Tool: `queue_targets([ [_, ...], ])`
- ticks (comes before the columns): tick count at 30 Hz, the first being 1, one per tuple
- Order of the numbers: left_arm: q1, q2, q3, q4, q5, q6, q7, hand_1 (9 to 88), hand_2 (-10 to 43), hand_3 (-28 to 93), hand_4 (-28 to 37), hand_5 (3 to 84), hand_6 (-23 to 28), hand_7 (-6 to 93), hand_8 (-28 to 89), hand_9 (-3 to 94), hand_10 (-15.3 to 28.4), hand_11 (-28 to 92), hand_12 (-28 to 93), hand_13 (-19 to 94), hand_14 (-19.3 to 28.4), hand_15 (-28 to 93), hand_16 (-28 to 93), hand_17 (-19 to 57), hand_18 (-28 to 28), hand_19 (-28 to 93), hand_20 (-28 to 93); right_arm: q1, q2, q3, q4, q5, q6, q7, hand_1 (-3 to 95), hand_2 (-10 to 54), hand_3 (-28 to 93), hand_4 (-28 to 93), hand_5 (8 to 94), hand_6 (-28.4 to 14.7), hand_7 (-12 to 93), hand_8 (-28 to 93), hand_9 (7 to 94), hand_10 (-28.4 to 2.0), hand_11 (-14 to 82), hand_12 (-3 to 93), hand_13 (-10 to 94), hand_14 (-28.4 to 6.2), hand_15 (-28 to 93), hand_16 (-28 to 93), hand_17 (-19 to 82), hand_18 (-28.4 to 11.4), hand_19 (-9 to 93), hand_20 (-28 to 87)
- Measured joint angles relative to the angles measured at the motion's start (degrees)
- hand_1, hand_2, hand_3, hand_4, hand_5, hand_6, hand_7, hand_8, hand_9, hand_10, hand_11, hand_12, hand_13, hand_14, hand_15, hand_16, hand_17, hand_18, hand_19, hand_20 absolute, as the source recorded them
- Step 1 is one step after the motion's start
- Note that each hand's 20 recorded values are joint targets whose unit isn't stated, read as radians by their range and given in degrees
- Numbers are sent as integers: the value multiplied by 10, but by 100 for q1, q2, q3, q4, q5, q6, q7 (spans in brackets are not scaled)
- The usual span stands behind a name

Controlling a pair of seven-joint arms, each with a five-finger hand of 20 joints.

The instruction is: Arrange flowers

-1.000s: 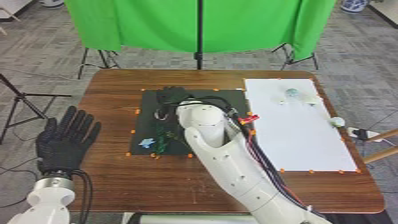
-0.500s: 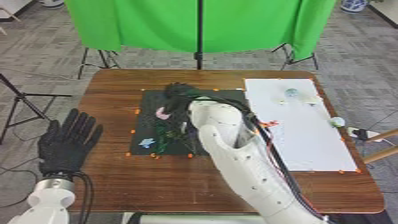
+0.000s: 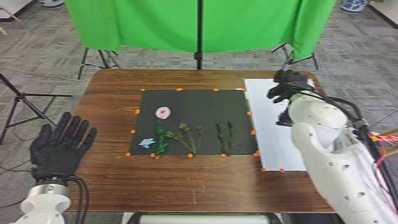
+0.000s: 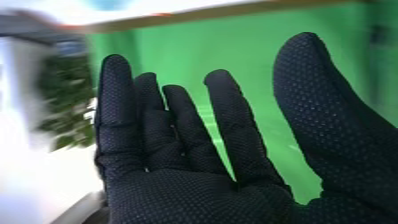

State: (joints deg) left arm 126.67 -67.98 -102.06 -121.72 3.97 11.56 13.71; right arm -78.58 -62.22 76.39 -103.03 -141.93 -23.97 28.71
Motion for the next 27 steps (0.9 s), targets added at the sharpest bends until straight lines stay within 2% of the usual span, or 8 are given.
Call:
queue_targets([
  [5,6,-9,-6,0,-3,5,28,297,182,720,-275,465,74,148,-93,408,143,212,135,319,148,460,-29,-35,148,344,198,-388,329,543,350,42,-9,332,443,-95,806,-283,447,-72,135,-101,343,-207,85,130,222,-213,245,111,130,-212,560,163],
  [9,-8,-13,18,1,5,5,12,297,182,720,-275,464,74,148,-92,408,143,211,135,319,148,459,-29,-35,148,344,198,-304,329,543,946,23,-8,558,440,-95,810,-283,444,-70,138,-105,327,-205,84,123,204,-212,230,105,121,-209,549,154],
  [12,-17,-25,60,5,8,5,11,297,182,720,-275,464,74,148,-92,408,144,211,135,318,147,461,-29,-36,148,344,198,-248,318,541,1127,11,-36,593,433,-95,811,-283,444,-72,136,-106,322,-209,83,121,199,-216,231,105,118,-210,549,153],
  [16,-20,-56,82,5,16,8,10,297,182,720,-275,464,74,148,-92,408,143,211,135,318,147,462,-29,-35,147,344,198,-269,334,588,955,134,12,909,425,-95,809,-283,445,-75,133,-104,322,-212,83,119,205,-219,237,104,117,-214,554,153],
  [23,28,-82,70,-10,38,13,10,298,183,719,-275,464,73,148,-93,408,143,212,135,319,148,462,-30,-35,147,344,198,-854,553,1246,15,681,615,1169,429,-95,803,-283,460,-72,134,-107,345,-208,88,118,237,-222,246,104,128,-227,571,158],
  [27,79,-86,63,-22,30,31,10,297,183,720,-274,464,73,149,-93,408,143,212,135,318,148,462,-29,-35,147,344,198,-1075,680,1465,-66,748,417,1344,436,-95,798,-283,456,-76,126,-103,329,-216,81,117,261,-220,252,107,155,-246,601,169],
])
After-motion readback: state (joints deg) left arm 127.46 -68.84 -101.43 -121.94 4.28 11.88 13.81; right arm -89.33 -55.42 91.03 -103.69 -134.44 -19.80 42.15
